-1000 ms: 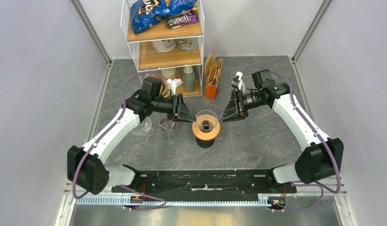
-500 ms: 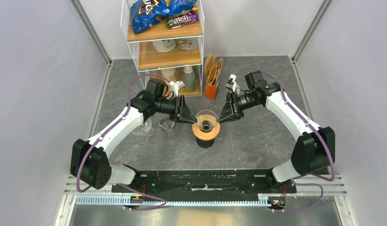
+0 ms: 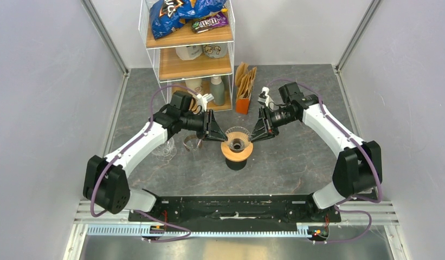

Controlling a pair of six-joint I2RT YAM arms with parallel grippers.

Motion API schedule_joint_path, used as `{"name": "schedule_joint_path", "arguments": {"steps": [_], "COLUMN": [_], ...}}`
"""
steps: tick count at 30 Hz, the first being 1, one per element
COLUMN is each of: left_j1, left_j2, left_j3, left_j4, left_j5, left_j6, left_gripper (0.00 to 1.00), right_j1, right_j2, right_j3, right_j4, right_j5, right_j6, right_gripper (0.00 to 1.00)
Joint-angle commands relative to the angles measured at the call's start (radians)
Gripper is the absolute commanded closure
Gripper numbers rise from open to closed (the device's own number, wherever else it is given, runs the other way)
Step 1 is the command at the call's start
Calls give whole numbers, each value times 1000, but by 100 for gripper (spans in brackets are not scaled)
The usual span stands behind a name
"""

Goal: Place the coffee filter in the dripper

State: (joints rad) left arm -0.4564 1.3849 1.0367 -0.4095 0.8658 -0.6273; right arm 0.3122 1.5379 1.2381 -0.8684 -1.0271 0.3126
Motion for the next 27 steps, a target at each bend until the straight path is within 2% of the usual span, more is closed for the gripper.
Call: {"name": "schedule_joint_path", "arguments": {"steps": [1,9,27], "left_j1": [-11,-15,-13], "left_j2": [12,21,85], "left_j3": [-25,-50,-78], "left_j4": [49,60,21], "left_j5": [1,-10,-26], "left_j6": [13,14,47], "left_gripper": [66,69,72], "right_j1": [5,5,5], "right_j2": [18,50,99], "right_j3": [9,12,17], "right_j4": [19,8,3], "right_j5": [21,41,62], "right_j6": [-36,-65,-53], "right_gripper": [69,75,77]}}
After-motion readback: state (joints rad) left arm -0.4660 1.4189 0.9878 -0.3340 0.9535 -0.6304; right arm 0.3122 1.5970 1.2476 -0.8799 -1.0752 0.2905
